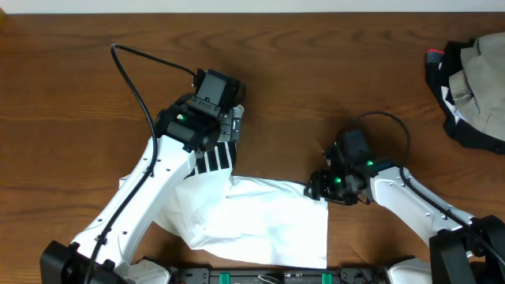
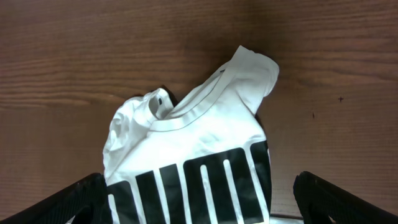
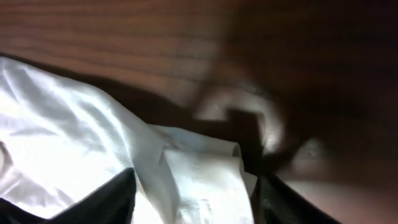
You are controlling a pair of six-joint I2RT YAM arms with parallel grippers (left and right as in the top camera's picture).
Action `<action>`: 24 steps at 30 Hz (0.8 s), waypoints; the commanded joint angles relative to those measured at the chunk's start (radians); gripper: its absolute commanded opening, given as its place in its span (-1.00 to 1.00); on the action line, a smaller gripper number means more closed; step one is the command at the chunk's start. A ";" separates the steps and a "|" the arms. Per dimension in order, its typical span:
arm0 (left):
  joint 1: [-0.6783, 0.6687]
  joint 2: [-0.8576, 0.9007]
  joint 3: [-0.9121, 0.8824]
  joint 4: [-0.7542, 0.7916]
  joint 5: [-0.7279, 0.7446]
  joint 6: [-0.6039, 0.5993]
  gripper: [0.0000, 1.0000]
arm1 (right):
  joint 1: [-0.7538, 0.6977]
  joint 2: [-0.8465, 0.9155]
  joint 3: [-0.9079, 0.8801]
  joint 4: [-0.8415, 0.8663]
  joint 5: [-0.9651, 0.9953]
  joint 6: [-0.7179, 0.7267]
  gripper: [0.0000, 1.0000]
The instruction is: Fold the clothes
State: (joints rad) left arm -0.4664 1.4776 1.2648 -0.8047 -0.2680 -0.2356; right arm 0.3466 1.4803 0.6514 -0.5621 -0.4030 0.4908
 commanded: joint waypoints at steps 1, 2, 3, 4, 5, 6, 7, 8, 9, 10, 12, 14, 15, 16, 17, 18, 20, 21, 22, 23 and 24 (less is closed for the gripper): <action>0.005 0.006 0.015 -0.002 -0.001 -0.006 0.96 | 0.008 -0.001 -0.008 0.006 0.003 0.029 -0.16; 0.005 0.006 0.015 -0.002 -0.001 -0.006 0.96 | 0.008 -0.001 -0.008 0.006 0.003 0.029 -0.24; 0.005 0.006 0.015 -0.001 -0.001 -0.006 0.96 | 0.008 -0.001 -0.008 0.007 0.003 0.029 -0.32; 0.005 0.006 0.015 0.002 -0.001 -0.007 0.96 | 0.008 -0.001 -0.008 0.008 0.003 0.029 -0.38; 0.005 0.006 0.015 0.003 0.000 -0.012 0.96 | 0.008 -0.001 -0.008 0.008 0.003 0.029 -0.44; 0.005 0.006 0.014 0.006 0.000 -0.024 0.96 | 0.008 -0.001 -0.008 0.009 0.003 0.029 -0.50; 0.005 0.006 0.014 0.014 0.006 -0.045 0.96 | 0.008 -0.001 -0.008 0.011 0.003 0.031 -0.55; 0.005 0.006 0.013 0.026 0.028 -0.048 0.96 | 0.008 -0.001 -0.008 0.013 0.004 0.037 -0.61; 0.005 0.008 0.010 0.045 0.060 -0.047 0.96 | 0.008 -0.001 -0.008 0.015 0.004 0.037 -0.65; 0.005 0.011 0.006 0.067 0.089 -0.047 0.93 | 0.008 -0.001 -0.008 0.019 0.004 0.037 -0.67; 0.005 0.024 0.003 0.102 0.131 -0.047 0.60 | 0.008 -0.001 -0.008 0.024 0.004 0.037 -0.69; 0.005 0.047 0.002 0.131 0.158 -0.047 0.16 | 0.008 -0.001 -0.008 0.023 0.004 0.037 -0.71; 0.005 0.069 0.002 0.152 0.170 -0.047 -0.03 | 0.008 -0.001 -0.008 0.021 0.003 0.037 -0.71; 0.005 0.085 0.003 0.165 0.177 -0.047 -0.12 | 0.008 -0.001 -0.008 0.021 0.003 0.037 -0.70; 0.005 0.105 0.002 0.179 0.183 -0.047 -0.14 | 0.008 -0.001 -0.008 0.020 0.003 0.037 -0.70; 0.005 0.124 0.002 0.189 0.183 -0.047 -0.14 | 0.008 -0.001 -0.008 0.020 0.003 0.036 -0.70; 0.005 0.169 0.002 0.209 0.182 -0.047 -0.14 | 0.008 -0.001 -0.008 0.020 0.003 0.037 -0.68; 0.005 0.189 0.002 0.216 0.182 -0.047 -0.14 | 0.008 -0.001 -0.008 0.020 0.003 0.037 -0.67; 0.005 0.211 0.003 0.224 0.182 -0.047 -0.14 | 0.008 -0.001 -0.008 0.020 0.003 0.037 -0.67; 0.005 0.235 0.003 0.232 0.180 -0.047 -0.14 | 0.008 -0.001 -0.008 0.020 0.003 0.037 -0.67; 0.005 0.252 0.003 0.240 0.178 -0.047 -0.14 | 0.008 -0.001 -0.008 0.020 0.003 0.037 -0.67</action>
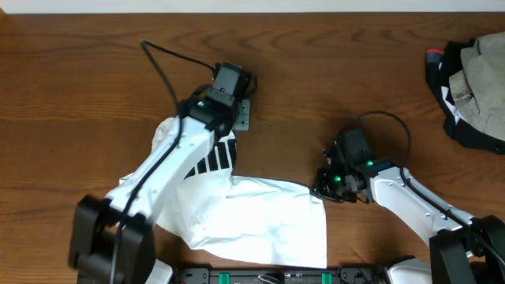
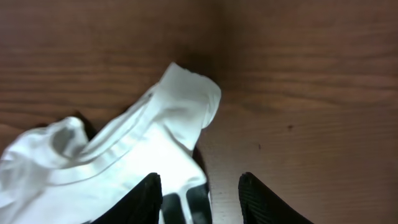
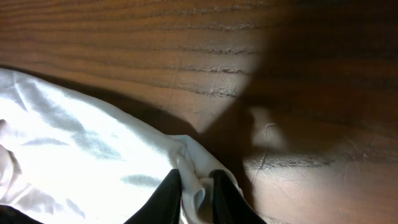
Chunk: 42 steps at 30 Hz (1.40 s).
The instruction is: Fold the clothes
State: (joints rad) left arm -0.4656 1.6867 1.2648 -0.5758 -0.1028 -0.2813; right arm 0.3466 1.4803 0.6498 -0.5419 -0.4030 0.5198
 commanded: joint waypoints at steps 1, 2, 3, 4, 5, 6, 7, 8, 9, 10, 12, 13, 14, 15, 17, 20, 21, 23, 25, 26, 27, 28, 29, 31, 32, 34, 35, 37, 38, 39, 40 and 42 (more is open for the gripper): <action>0.005 0.064 0.003 0.023 0.013 -0.001 -0.13 | 0.008 -0.001 -0.007 0.000 0.003 0.008 -0.66; 0.005 0.084 0.003 0.039 0.013 -0.001 -0.13 | 0.008 -0.001 -0.007 0.000 0.003 0.007 -0.65; 0.005 0.100 0.003 0.051 0.013 -0.001 -0.13 | 0.008 -0.001 -0.007 0.000 0.003 0.008 -0.65; 0.005 0.117 0.003 0.066 0.010 -0.001 -0.13 | 0.008 -0.001 -0.007 0.000 0.003 0.008 -0.65; 0.005 0.134 0.003 0.081 0.005 -0.001 -0.13 | 0.008 -0.001 -0.007 0.000 0.003 0.007 -0.65; 0.005 0.147 0.003 0.093 0.005 -0.001 -0.13 | 0.008 -0.001 -0.007 -0.001 0.003 0.007 -0.64; 0.005 0.162 0.003 0.106 0.005 -0.001 -0.13 | 0.008 -0.001 -0.007 -0.002 0.003 0.007 -0.64; 0.005 0.175 0.003 0.115 0.005 -0.001 -0.13 | 0.008 -0.001 -0.007 -0.003 0.003 0.007 -0.64; 0.005 0.188 0.003 0.123 0.003 -0.001 -0.13 | 0.008 -0.001 -0.007 -0.004 0.003 0.007 -0.64; 0.005 0.201 0.003 0.130 -0.006 -0.001 -0.13 | 0.008 -0.001 -0.007 -0.008 0.003 0.007 -0.63; 0.005 0.224 0.002 0.137 -0.033 -0.001 -0.13 | 0.008 -0.001 -0.007 -0.013 0.003 0.007 -0.63; 0.005 0.236 0.002 0.141 -0.044 -0.001 -0.13 | 0.008 -0.001 -0.007 -0.016 0.003 0.007 -0.63; 0.005 0.250 0.003 0.145 -0.053 0.000 -0.13 | 0.008 -0.001 -0.007 -0.019 0.003 0.007 -0.63; 0.005 0.264 0.003 0.148 -0.066 0.000 -0.12 | 0.008 -0.001 -0.007 -0.019 0.003 0.007 -0.63; 0.005 0.290 0.003 0.151 -0.071 0.014 -0.12 | 0.008 -0.001 -0.007 -0.019 0.003 0.007 -0.63; 0.005 0.322 0.003 0.156 -0.074 0.031 -0.12 | 0.008 -0.001 -0.007 -0.019 0.003 0.007 -0.62; 0.005 0.330 0.003 0.157 -0.074 0.042 -0.12 | 0.008 -0.001 -0.007 -0.019 0.003 0.007 -0.61; 0.005 0.338 0.002 0.163 -0.075 0.064 -0.11 | 0.008 -0.001 -0.007 -0.019 0.003 0.007 -0.61; 0.005 0.339 0.003 0.171 -0.093 0.071 -0.12 | 0.008 -0.001 -0.007 -0.019 0.003 0.007 -0.61; 0.005 0.339 0.003 0.175 -0.113 0.071 -0.12 | 0.008 -0.001 -0.007 -0.019 0.003 0.007 -0.61; 0.005 0.339 0.003 0.181 -0.132 0.071 -0.11 | 0.008 -0.001 -0.007 -0.019 0.003 0.007 -0.61; 0.005 0.339 0.003 0.184 -0.147 0.071 -0.12 | 0.008 -0.001 -0.007 -0.019 0.003 0.007 -0.61; 0.005 0.339 0.003 0.187 -0.162 0.071 -0.11 | 0.008 -0.001 -0.007 -0.019 0.003 0.007 -0.60; 0.005 0.339 0.003 0.193 -0.180 0.071 -0.11 | 0.008 -0.001 -0.007 -0.019 0.003 0.007 -0.60; 0.005 0.339 0.003 0.196 -0.180 0.080 -0.12 | 0.008 -0.001 -0.007 -0.019 0.003 0.007 -0.60; 0.006 0.339 0.003 0.201 -0.180 0.089 -0.12 | 0.008 -0.001 -0.007 -0.019 0.003 0.007 -0.60; 0.006 0.339 0.003 0.204 -0.180 0.090 -0.12 | 0.008 -0.001 -0.007 -0.019 0.003 0.007 -0.60; 0.009 0.339 0.003 0.209 -0.180 0.091 -0.12 | 0.008 -0.001 -0.007 -0.019 0.003 0.007 -0.60; 0.010 0.339 0.003 0.212 -0.180 0.091 -0.13 | 0.008 -0.001 -0.007 -0.019 0.003 0.007 -0.60; 0.011 0.339 0.003 0.212 -0.179 0.091 -0.16 | 0.008 -0.001 -0.007 -0.019 0.003 0.007 -0.60; 0.011 0.339 0.003 0.212 -0.180 0.091 -0.24 | 0.008 -0.001 -0.007 -0.019 0.003 0.007 -0.60; 0.011 0.339 0.003 0.212 -0.180 0.094 -0.44 | 0.008 -0.001 -0.007 -0.019 0.003 0.007 -0.60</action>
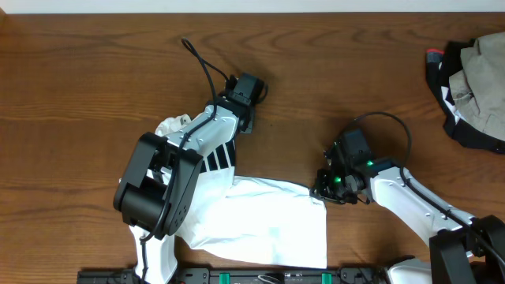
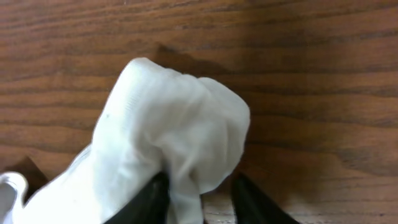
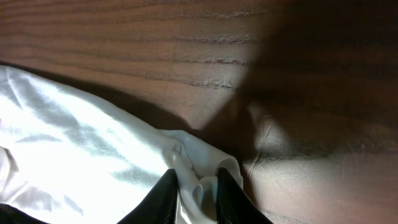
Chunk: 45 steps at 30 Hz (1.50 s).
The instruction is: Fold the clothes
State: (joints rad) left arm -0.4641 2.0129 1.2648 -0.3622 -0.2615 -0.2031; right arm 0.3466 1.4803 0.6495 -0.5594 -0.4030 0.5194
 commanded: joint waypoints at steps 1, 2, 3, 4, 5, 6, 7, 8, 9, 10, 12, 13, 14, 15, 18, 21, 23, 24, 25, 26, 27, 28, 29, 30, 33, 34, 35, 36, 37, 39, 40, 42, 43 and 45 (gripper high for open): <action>0.010 0.013 0.003 -0.002 -0.021 0.016 -0.53 | 0.008 -0.001 -0.006 -0.002 0.003 0.007 -0.60; 0.010 0.013 0.003 -0.002 -0.021 0.016 -0.59 | 0.008 -0.001 -0.006 -0.001 0.003 0.007 -0.60; 0.010 0.013 0.003 -0.002 -0.021 0.016 -0.72 | 0.008 -0.001 -0.006 -0.001 0.003 0.008 -0.61; 0.010 0.012 0.003 -0.002 -0.021 0.016 -0.81 | 0.008 -0.001 -0.006 -0.001 0.003 0.008 -0.62; 0.010 0.012 0.003 -0.002 -0.021 0.016 -0.88 | 0.008 -0.001 -0.006 -0.001 0.004 0.007 -0.63; 0.010 0.011 0.003 -0.003 -0.021 0.016 -0.88 | 0.008 -0.001 -0.006 -0.001 0.007 0.008 -0.68; 0.010 0.008 0.003 -0.006 -0.021 0.016 -0.88 | 0.008 -0.001 -0.006 0.000 0.011 0.008 -0.81; 0.010 0.003 0.003 -0.009 -0.021 0.016 -0.88 | 0.008 -0.001 -0.006 0.003 0.011 0.008 -0.95; 0.010 -0.009 0.004 -0.015 -0.021 0.016 -0.88 | 0.008 -0.001 -0.006 0.007 0.013 0.008 -0.97; 0.010 -0.023 0.004 -0.019 -0.021 0.015 -0.88 | 0.008 -0.001 -0.006 0.011 0.014 0.008 -0.98; 0.010 -0.063 0.005 -0.026 -0.021 0.015 -0.88 | 0.007 -0.003 -0.002 0.023 0.014 0.007 -0.98; 0.010 -0.089 0.005 -0.029 -0.021 0.015 -0.88 | 0.007 -0.005 0.002 0.025 0.014 0.007 -0.98; 0.010 -0.122 0.005 -0.032 -0.021 0.015 -0.88 | 0.007 -0.011 0.009 0.026 0.014 0.007 -0.98; 0.010 -0.161 0.005 -0.036 -0.021 0.015 -0.88 | 0.007 -0.017 0.018 0.025 0.015 0.007 -0.98; 0.010 -0.283 0.005 -0.044 -0.021 0.015 -0.88 | 0.005 -0.057 0.052 0.017 0.034 0.006 -0.98; 0.010 -0.420 0.005 -0.056 -0.021 0.015 -0.88 | 0.004 -0.117 0.101 -0.020 0.075 0.001 -0.97; 0.010 -0.512 0.005 -0.068 -0.021 0.014 -0.88 | 0.000 -0.159 0.144 -0.064 0.121 -0.005 -0.98; 0.010 -0.555 0.005 -0.071 -0.021 0.014 -0.88 | -0.003 -0.183 0.171 -0.092 0.148 -0.013 -0.98; 0.010 -0.610 0.005 -0.079 -0.021 0.014 -0.88 | -0.007 -0.209 0.202 -0.121 0.175 -0.024 -0.98; 0.010 -0.653 0.005 -0.084 -0.021 0.014 -0.88 | -0.011 -0.232 0.232 -0.150 0.200 -0.031 -0.98; 0.010 -0.700 0.005 -0.089 -0.021 0.015 -0.88 | -0.015 -0.251 0.259 -0.175 0.220 -0.035 -0.98; 0.010 -0.737 0.005 -0.093 -0.021 0.015 -0.88 | -0.020 -0.271 0.290 -0.201 0.243 -0.045 -0.98; 0.010 -0.781 0.005 -0.097 -0.021 0.015 -0.89 | -0.026 -0.291 0.324 -0.228 0.267 -0.055 -0.98; 0.010 -0.821 0.005 -0.100 -0.022 0.015 -0.88 | -0.032 -0.309 0.359 -0.253 0.289 -0.068 -0.99; 0.010 -0.923 0.005 -0.108 -0.053 0.015 -0.88 | -0.052 -0.349 0.458 -0.331 0.363 -0.088 -0.98; 0.010 -0.966 0.005 -0.113 -0.081 0.015 -0.88 | -0.064 -0.365 0.509 -0.370 0.406 -0.088 -0.98; 0.010 -0.990 0.005 -0.116 -0.099 0.015 -0.88 | -0.070 -0.371 0.527 -0.383 0.423 -0.090 -0.98; 0.010 -1.015 0.005 -0.120 -0.119 0.015 -0.88 | -0.081 -0.380 0.557 -0.404 0.451 -0.090 -0.98; 0.010 -1.041 0.005 -0.126 -0.143 0.015 -0.88 | -0.093 -0.388 0.585 -0.420 0.476 -0.091 -0.98; 0.010 -1.085 0.005 -0.148 -0.179 0.015 -0.88 | -0.120 -0.398 0.626 -0.437 0.506 -0.090 -0.98; 0.010 -1.099 0.005 -0.160 -0.192 0.015 -0.88 | -0.134 -0.401 0.640 -0.439 0.509 -0.090 -0.98; 0.010 -1.123 0.005 -0.193 -0.209 0.015 -0.88 | -0.166 -0.402 0.657 -0.439 0.508 -0.090 -0.98; 0.010 -1.128 0.005 -0.207 -0.212 0.015 -0.88 | -0.179 -0.401 0.659 -0.439 0.508 -0.090 -0.98; 0.010 -1.132 0.005 -0.235 -0.224 0.014 -0.88 | -0.210 -0.401 0.659 -0.438 0.508 -0.089 -0.98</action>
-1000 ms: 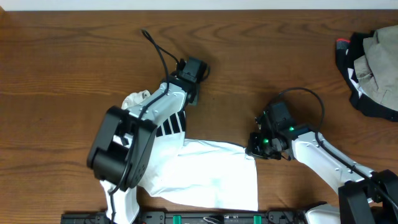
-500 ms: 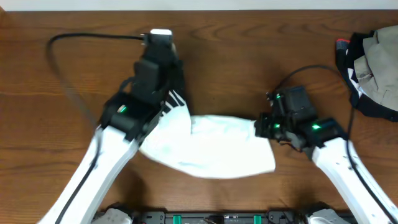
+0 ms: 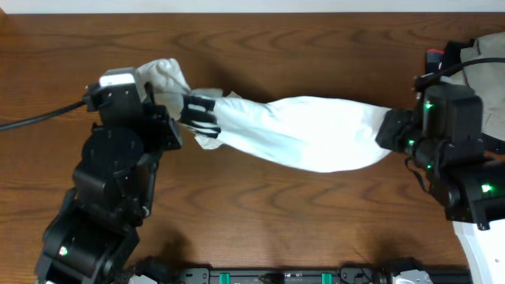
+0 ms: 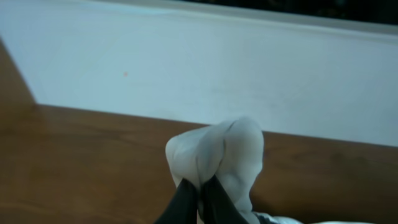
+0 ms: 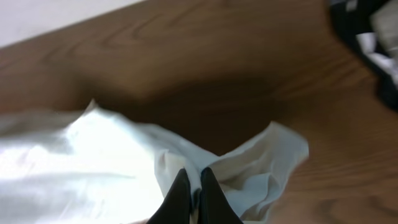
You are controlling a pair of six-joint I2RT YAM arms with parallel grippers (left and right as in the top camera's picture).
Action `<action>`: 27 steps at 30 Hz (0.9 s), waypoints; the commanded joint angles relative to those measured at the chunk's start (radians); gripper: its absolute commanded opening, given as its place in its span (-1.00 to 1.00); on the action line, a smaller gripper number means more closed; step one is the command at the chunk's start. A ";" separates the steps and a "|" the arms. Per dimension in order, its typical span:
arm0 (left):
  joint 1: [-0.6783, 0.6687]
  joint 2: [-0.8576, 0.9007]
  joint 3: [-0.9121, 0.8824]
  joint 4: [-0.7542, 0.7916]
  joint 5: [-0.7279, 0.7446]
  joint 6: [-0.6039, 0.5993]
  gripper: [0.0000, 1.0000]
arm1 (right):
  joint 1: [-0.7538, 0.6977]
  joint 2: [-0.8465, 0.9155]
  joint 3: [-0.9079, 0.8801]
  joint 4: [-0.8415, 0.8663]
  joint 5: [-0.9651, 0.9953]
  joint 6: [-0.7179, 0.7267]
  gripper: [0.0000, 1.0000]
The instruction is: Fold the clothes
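Note:
A white T-shirt with black print hangs stretched in the air between my two grippers, across the far half of the wooden table. My left gripper is shut on a bunched shoulder of the shirt. In the left wrist view its black fingertips pinch the cloth from below. My right gripper is shut on the shirt's other end. In the right wrist view that gripper bites a fold, with the cloth spreading left and a loose corner to the right.
A pile of dark and beige clothes lies at the table's far right, close behind my right arm, and shows in the right wrist view. A white wall rises past the table's far edge.
The shirt lay crumpled on the table near the front, pinched at both ends. Now both arms stand higher and farther apart, and the shirt hangs stretched between them over the far half.
My left gripper stood open over the shirt's collar while the right was open at a corner of the hem. Then the right was shut on that corner, and the left closed round the shoulder. Later both held the cloth on the table. Now it hangs lifted and stretched.

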State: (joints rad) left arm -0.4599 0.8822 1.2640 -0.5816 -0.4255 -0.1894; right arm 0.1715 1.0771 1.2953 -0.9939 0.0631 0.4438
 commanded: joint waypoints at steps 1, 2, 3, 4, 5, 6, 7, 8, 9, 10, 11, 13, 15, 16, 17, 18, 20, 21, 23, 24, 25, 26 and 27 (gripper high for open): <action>0.005 -0.001 0.006 -0.026 -0.067 0.001 -0.88 | -0.050 0.002 0.013 -0.005 0.042 -0.014 -0.98; 0.005 0.002 0.006 -0.035 -0.074 0.001 -0.88 | -0.064 0.002 0.013 -0.005 0.042 -0.014 -0.98; 0.005 0.005 0.006 -0.044 -0.090 0.000 -0.88 | -0.081 0.002 0.013 -0.005 0.042 -0.014 -0.97; 0.005 0.006 0.006 -0.050 -0.111 0.000 -0.88 | -0.101 0.002 0.013 -0.004 0.042 -0.014 -0.97; 0.005 0.008 0.006 -0.052 -0.122 -0.005 -0.88 | -0.116 0.002 0.013 -0.003 0.042 -0.014 -0.98; 0.005 0.009 0.006 -0.052 -0.140 -0.016 -0.88 | -0.134 0.002 0.013 0.002 0.042 -0.014 -0.98; 0.005 0.009 0.006 -0.050 -0.149 -0.028 -0.88 | -0.148 0.002 0.013 0.008 0.037 -0.014 -0.98; 0.005 0.009 0.006 -0.046 -0.153 -0.039 -0.88 | -0.162 0.002 0.013 0.016 0.034 -0.014 -0.98; 0.005 0.009 0.006 -0.037 -0.154 -0.049 -0.88 | -0.175 0.002 0.013 0.029 0.034 -0.014 -0.97; 0.005 0.011 0.006 -0.024 -0.156 -0.056 -0.88 | -0.185 0.004 0.013 0.047 0.034 -0.014 -0.97; 0.005 0.016 0.006 -0.004 -0.156 -0.056 -0.88 | -0.190 0.007 0.013 0.068 0.033 -0.013 -0.98; 0.005 0.035 0.006 0.046 -0.156 -0.056 -0.88 | -0.193 0.018 0.013 0.113 0.028 -0.013 -0.95; 0.005 0.067 0.006 0.102 -0.157 -0.055 -0.88 | -0.193 0.042 0.013 0.175 0.006 -0.014 -0.94; 0.005 0.090 0.006 0.135 -0.163 -0.055 -0.88 | -0.193 0.057 0.013 0.206 -0.004 -0.014 -0.93; 0.005 0.117 0.006 0.168 -0.168 -0.047 -0.88 | -0.193 0.075 0.013 0.238 -0.011 -0.014 -0.92; 0.006 0.148 0.006 0.206 -0.170 -0.031 -0.88 | -0.193 0.094 0.013 0.271 -0.013 -0.014 -0.92; 0.013 0.223 0.006 0.308 -0.170 0.006 -0.88 | -0.193 0.143 0.013 0.359 -0.026 -0.011 -0.92; 0.020 0.259 0.006 0.363 -0.170 0.026 -0.88 | -0.193 0.164 0.013 0.402 -0.039 -0.011 -0.92; 0.040 0.339 0.006 0.500 -0.171 0.076 -0.88 | -0.193 0.210 0.013 0.502 -0.070 -0.011 -0.92; 0.054 0.381 0.006 0.584 -0.171 0.097 -0.88 | -0.193 0.234 0.013 0.560 -0.088 -0.011 -0.91; 0.066 0.415 0.006 0.660 -0.171 0.113 -0.88 | -0.193 0.254 0.013 0.616 -0.107 -0.011 -0.90; 0.078 0.450 0.006 0.753 -0.171 0.135 -0.88 | -0.193 0.268 0.014 0.659 -0.120 -0.011 -0.89; 0.089 0.478 0.006 0.848 -0.171 0.165 -0.88 | -0.195 0.279 0.014 0.700 -0.127 -0.011 -0.87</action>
State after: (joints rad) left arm -0.4026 1.3109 1.2594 0.1547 -0.5758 -0.1265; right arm -0.0120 1.3388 1.2949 -0.3462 -0.0135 0.4385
